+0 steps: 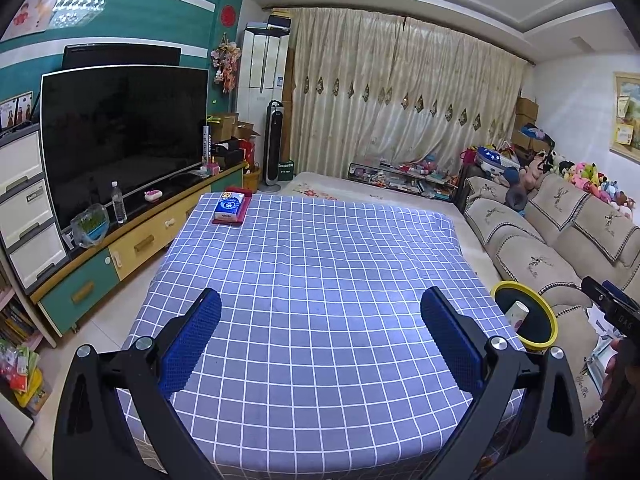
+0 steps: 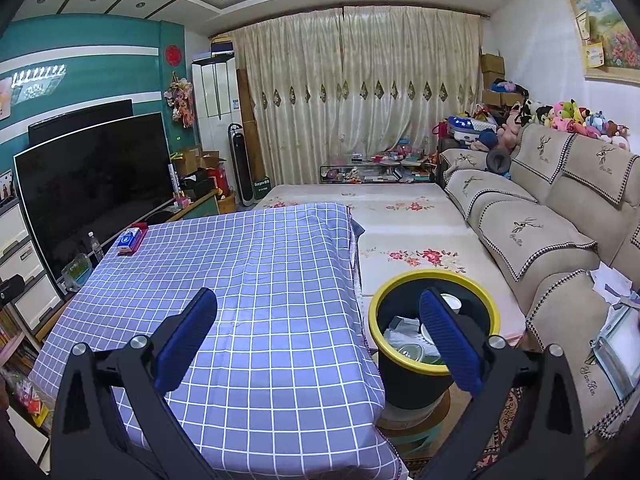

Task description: Collect trash

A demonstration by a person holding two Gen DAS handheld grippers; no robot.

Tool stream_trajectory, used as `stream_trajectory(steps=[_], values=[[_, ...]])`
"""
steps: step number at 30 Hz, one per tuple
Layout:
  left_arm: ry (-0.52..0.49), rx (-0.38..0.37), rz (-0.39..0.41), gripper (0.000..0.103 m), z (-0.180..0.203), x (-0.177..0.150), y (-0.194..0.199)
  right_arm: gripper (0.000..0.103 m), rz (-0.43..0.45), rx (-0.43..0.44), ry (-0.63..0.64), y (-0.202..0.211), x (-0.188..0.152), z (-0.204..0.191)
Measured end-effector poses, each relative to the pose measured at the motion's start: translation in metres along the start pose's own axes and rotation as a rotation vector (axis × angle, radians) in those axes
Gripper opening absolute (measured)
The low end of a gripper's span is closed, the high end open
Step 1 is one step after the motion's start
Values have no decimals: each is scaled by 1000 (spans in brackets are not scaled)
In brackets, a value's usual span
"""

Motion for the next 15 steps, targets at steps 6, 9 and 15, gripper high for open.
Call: stream_trajectory(steps=[6,9,15], values=[[-4,-2,-1,98,3,0,1,96,-1,0,-2,-1,0,-2],[-6,-3,-3,98,2,0,0,96,-2,1,-1,-2,-1,-2],[-6,-4,-7,98,1,2,-2,96,-5,3,-3,-2,-2,-1]])
Point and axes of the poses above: each gripper's, at about its wrist camera, not at the fingertips, and y roughly against the way its jaws point, z to its right, x to its top, the point moved 7 cm from there along -y, roughly the way its jaws point, and after that the axes turned 8 degrees about -x, right-handed, at the moved point
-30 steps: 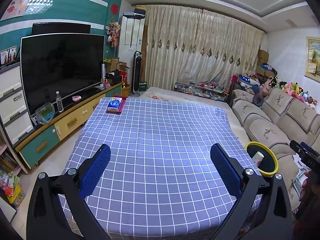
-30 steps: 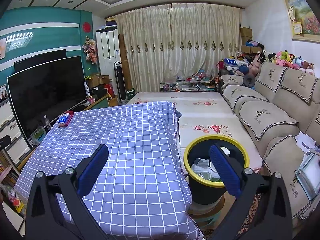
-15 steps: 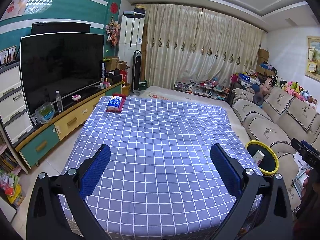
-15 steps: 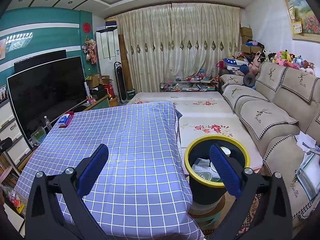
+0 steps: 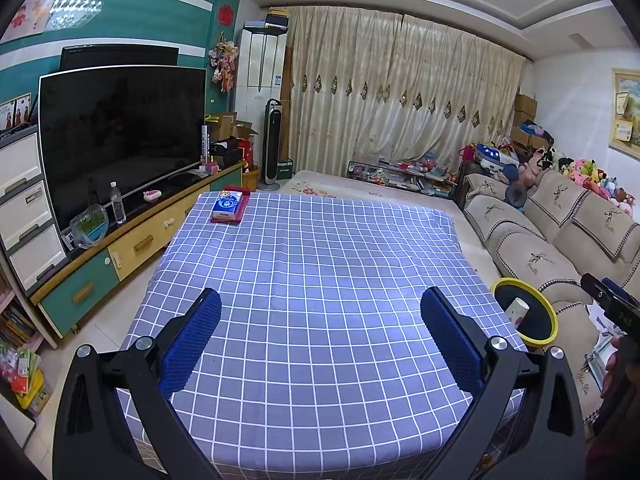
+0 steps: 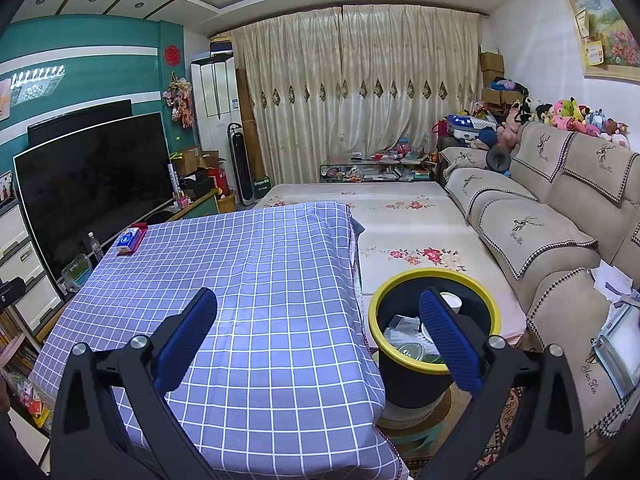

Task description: Collect trash

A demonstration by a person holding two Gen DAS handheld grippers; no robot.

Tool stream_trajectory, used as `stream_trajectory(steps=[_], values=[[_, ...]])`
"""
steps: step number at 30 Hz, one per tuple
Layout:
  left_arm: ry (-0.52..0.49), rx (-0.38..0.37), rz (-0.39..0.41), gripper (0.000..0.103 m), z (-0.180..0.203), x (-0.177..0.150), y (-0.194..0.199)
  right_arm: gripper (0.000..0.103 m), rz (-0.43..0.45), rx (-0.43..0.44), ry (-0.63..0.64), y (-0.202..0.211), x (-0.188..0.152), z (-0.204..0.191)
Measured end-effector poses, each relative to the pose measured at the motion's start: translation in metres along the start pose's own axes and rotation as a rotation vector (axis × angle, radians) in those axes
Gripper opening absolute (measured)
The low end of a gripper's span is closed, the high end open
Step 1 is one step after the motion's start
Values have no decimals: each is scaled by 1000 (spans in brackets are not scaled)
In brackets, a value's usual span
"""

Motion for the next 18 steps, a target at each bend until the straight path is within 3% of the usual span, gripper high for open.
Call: stream_trajectory(steps=[18], values=[[-1,3,-10,98,-1,-3,-4,96,-4,4,-3,-2,-2,0]])
Point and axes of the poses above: each gripper's, at about its wrist camera, not at the fingertips, and y roughly against the way its jaws point, z to its right, x to its top, the point moved 7 cm from there along -y, roughly the way its jaws point, and after that the axes turned 8 degrees about -x, right-handed, at the moved point
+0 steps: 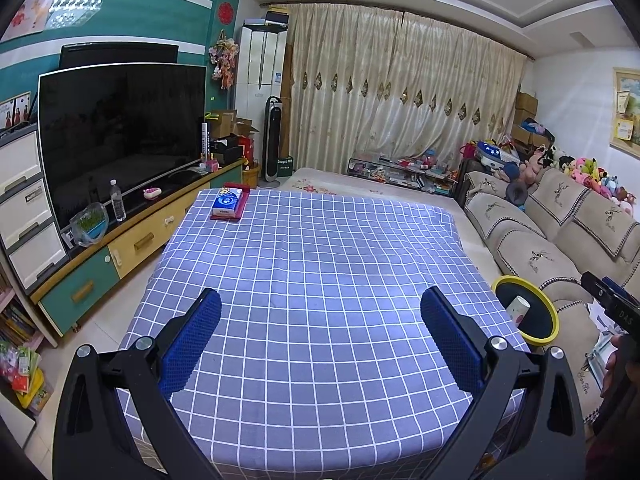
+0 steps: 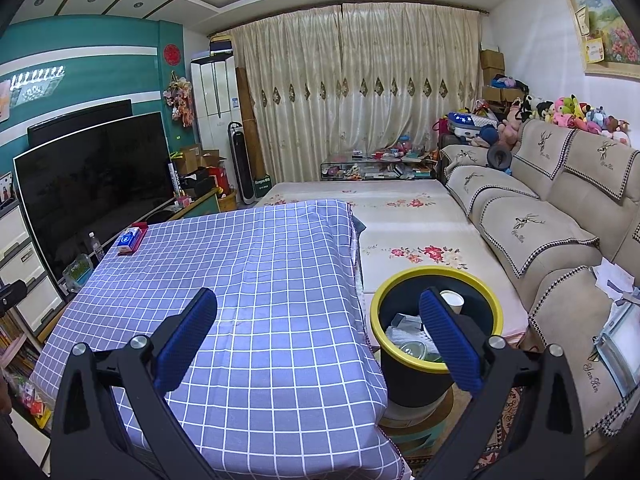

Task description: Collect trash

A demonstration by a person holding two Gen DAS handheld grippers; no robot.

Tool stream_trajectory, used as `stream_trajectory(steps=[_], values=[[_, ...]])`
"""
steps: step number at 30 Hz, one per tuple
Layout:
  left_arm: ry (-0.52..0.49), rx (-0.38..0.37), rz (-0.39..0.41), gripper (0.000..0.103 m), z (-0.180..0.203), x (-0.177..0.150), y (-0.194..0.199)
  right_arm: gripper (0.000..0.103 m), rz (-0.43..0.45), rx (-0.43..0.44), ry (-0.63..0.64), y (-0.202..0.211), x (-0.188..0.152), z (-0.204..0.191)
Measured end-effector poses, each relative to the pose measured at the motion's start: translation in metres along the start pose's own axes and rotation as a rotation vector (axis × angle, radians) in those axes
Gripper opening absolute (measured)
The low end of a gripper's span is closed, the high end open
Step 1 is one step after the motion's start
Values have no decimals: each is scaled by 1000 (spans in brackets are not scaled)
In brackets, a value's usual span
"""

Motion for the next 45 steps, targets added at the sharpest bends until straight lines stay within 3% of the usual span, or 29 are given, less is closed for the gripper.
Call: stream_trajectory(steps=[45], values=[[-1,-2,-31,98,-4,-10,-11,96,-14,4,2,-5,-7,-7]])
Point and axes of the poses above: each gripper's, at about its wrist camera, not at the fingertips, and y roughly against the way its jaws point, z to its right, x to its top, the point moved 7 cm from there along -y, roughly the way its jaws point, and after that the axes turned 8 degrees about -x, right-handed, at the moved point
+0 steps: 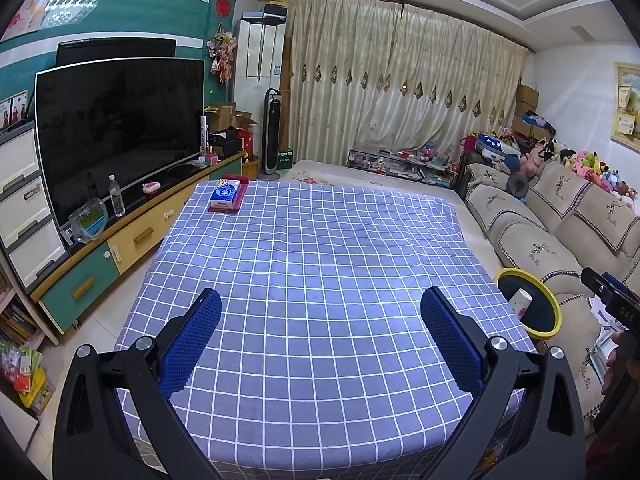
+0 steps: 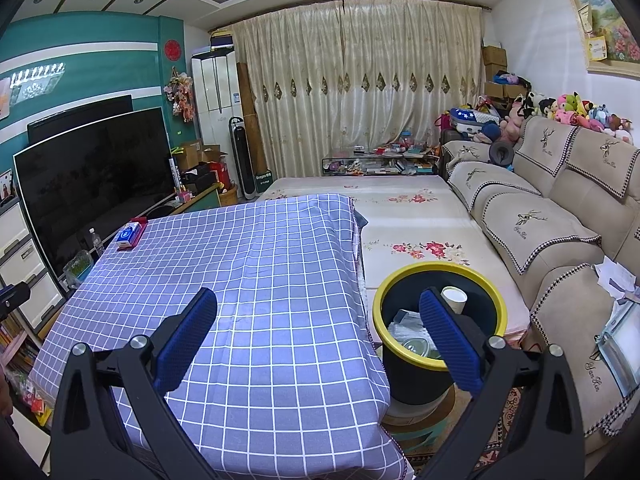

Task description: Collect trash

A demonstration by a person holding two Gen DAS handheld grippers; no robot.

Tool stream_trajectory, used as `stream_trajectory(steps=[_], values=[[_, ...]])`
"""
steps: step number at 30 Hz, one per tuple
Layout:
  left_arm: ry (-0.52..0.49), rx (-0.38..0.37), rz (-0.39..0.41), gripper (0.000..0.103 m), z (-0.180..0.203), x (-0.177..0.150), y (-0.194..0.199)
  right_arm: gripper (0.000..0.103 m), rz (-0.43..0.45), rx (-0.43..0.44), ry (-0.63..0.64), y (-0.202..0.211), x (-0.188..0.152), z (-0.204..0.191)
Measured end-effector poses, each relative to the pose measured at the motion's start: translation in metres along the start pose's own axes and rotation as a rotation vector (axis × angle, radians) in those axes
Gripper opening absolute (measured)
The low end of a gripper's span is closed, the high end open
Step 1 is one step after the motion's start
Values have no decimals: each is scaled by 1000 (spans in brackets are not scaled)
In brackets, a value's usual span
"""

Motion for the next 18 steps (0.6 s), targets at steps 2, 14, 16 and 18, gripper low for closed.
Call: stream_trajectory(steps=[2,14,16,18], values=[[6,-2,-1,98,-1,0,-1,96,-1,1,0,0,0,0],[3,1,-86,98,-22,16,-61,97,-53,116,30,-38,10,-29],[-30,37,-107,98,-35,27,-93,97,-88,157,49,-62,18,-50],[-42,61,-136,98,-52,35,-131,97,-119,169,84,-95,26,-76]])
Point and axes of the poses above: each gripper's, at about its wrist camera, not at the fingertips, and y roughly against the way its jaws point, z to its right, x to its top, the point moved 7 cm from there along -y, roughly the way its jaws point, and after that the axes turned 8 degrees about -x, right-handed, at the moved point
